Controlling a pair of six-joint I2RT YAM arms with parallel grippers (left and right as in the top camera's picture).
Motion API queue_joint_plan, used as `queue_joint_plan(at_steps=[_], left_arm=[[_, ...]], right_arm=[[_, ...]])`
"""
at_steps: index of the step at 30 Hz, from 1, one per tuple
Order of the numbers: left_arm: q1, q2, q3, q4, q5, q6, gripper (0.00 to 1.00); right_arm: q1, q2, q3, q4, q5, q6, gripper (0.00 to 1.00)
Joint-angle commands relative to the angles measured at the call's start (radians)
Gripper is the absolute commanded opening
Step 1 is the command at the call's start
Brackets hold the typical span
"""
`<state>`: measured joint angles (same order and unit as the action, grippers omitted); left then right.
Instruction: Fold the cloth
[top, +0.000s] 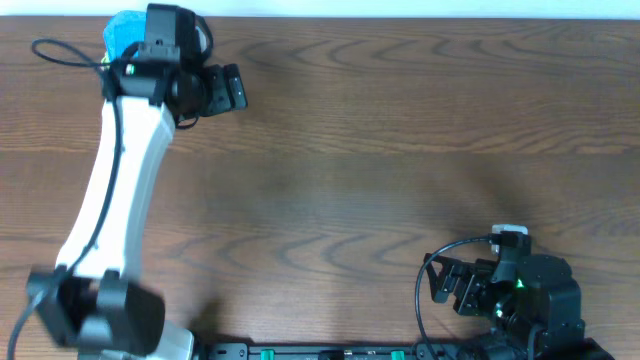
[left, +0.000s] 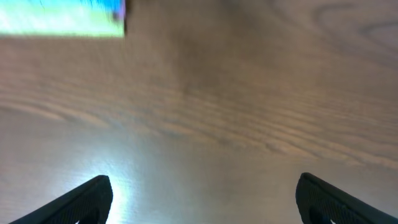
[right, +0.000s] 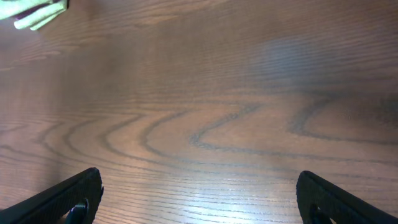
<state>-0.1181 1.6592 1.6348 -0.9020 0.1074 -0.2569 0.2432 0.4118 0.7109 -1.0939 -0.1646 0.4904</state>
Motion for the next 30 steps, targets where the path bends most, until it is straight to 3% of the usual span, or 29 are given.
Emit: queue_joint_plan(at_steps=[1, 7, 13, 21, 30], left_arm=[[-0.013, -0.119, -0.125, 0.064, -0.085, 0.081, 0.95], [-0.013, -0.427, -0.520, 0.278, -0.085, 0.171, 0.95], [-0.010, -0.765, -0.851, 0.335, -0.086, 0.293, 0.95], [0.041, -1.163, -1.164, 0.334, -0.089, 0.306, 0.95], [0.094, -1.408, -1.343, 0.306, -0.090, 0.306, 0.95]], right_arm=[[-0.008, -0.001, -0.003, 0.000, -0.004, 0.010, 0.99], [-0.008, -0.001, -0.003, 0.000, -0.004, 0.010, 0.99], [-0.008, -0.001, -0.003, 0.001, -0.004, 0.010, 0.99], [-0.008, -0.001, -0.003, 0.001, -0.003, 0.010, 0.99], [-0.008, -0.001, -0.004, 0.001, -0.004, 0.010, 0.99]])
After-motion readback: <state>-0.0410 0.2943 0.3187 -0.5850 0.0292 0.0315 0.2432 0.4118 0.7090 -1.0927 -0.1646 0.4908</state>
